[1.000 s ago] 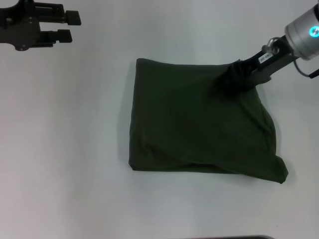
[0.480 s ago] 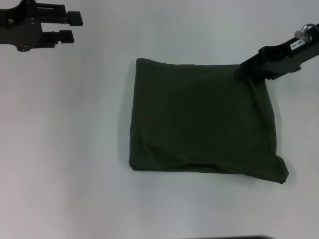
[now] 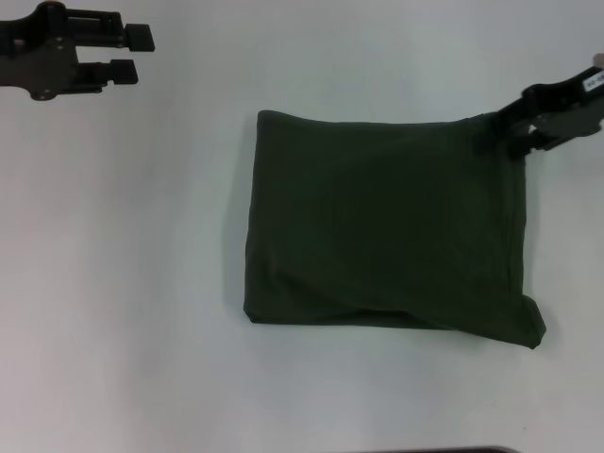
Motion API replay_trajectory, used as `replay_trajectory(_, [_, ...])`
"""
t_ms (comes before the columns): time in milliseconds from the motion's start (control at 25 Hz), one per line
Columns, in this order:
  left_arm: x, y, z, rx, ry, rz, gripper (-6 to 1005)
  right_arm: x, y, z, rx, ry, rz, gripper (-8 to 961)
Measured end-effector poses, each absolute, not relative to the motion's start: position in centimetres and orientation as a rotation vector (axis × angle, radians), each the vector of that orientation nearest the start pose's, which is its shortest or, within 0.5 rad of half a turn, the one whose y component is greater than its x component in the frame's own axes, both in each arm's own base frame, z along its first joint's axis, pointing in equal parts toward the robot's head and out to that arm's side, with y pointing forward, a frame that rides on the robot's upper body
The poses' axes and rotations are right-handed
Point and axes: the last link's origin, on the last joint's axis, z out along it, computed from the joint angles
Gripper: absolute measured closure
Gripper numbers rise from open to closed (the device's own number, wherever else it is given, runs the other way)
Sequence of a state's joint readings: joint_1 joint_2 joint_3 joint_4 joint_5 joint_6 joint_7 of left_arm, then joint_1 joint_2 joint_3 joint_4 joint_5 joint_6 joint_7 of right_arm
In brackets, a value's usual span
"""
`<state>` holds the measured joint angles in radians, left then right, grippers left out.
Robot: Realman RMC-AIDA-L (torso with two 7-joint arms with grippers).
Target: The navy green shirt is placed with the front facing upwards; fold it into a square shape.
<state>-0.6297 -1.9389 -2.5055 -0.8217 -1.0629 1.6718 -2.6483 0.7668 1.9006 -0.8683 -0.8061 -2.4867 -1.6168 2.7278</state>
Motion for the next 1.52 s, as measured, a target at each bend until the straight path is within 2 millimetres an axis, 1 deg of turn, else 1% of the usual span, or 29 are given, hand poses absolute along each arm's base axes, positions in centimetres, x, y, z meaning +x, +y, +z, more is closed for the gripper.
replay_trajectory(200, [-24.1,36.9,8.4,-2.235,-1.989,-0.723,431,26.0,38.4,7.6,-2.158,1.86,-0.199,307])
replay_trajectory(520, [-24.0,36.9,8.1,-2.242,-1.997,-0.719,431,27.2,37.8,8.0,-2.131,1.879,-0.199,308])
replay_trajectory(840, [-24.0,36.9,8.2,-2.237,-1.997,-0.723,431,28.4,36.9,6.8,-2.099,1.932,-0.155,309])
replay_trajectory(1080, [-23.8,37.1,8.0,-2.244,-1.99,-0.718,431,29.2,36.6,6.1,-2.078,2.0,-0.06,309])
replay_trajectory(1280, [-23.7,37.2,8.0,-2.247,-1.986,-0.717,431,29.9,37.1,5.9,-2.038,1.986,-0.016,308])
replay_trajectory(1520, [-23.7,37.1,7.8,-2.249,-1.991,-0.714,431,29.9,37.7,5.8,-2.02,1.962,0.015,307])
